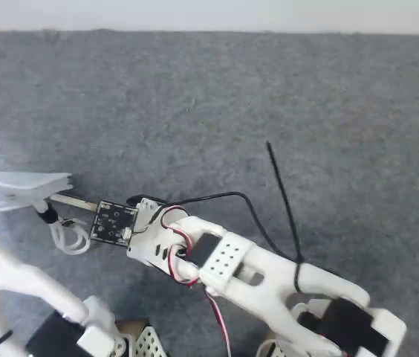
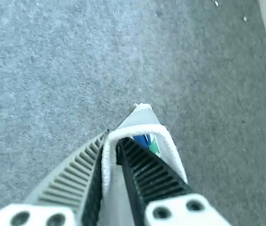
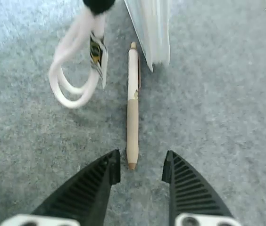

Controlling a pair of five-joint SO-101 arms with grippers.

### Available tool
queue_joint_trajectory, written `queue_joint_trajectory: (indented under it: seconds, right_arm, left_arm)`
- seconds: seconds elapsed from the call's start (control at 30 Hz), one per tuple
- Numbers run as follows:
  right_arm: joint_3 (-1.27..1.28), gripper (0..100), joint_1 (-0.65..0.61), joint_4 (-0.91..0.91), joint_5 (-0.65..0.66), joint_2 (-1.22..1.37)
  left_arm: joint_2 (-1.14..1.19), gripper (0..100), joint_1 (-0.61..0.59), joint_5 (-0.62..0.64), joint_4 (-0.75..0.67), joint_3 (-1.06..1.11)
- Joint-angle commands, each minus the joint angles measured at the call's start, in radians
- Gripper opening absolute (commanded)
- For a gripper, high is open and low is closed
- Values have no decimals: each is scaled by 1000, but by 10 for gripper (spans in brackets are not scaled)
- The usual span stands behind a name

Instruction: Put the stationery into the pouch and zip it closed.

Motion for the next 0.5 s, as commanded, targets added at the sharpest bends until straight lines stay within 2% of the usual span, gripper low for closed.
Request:
queue_joint_trajectory:
  seconds: [0.0,0.47]
  right_arm:
    - [-97,140,-4,-8,2,33]
    - [-265,140,33,-1,2,288]
  left_arm:
    - [-15,13,-11,15,-32,-77]
    - [-15,13,-6,15,-29,-77]
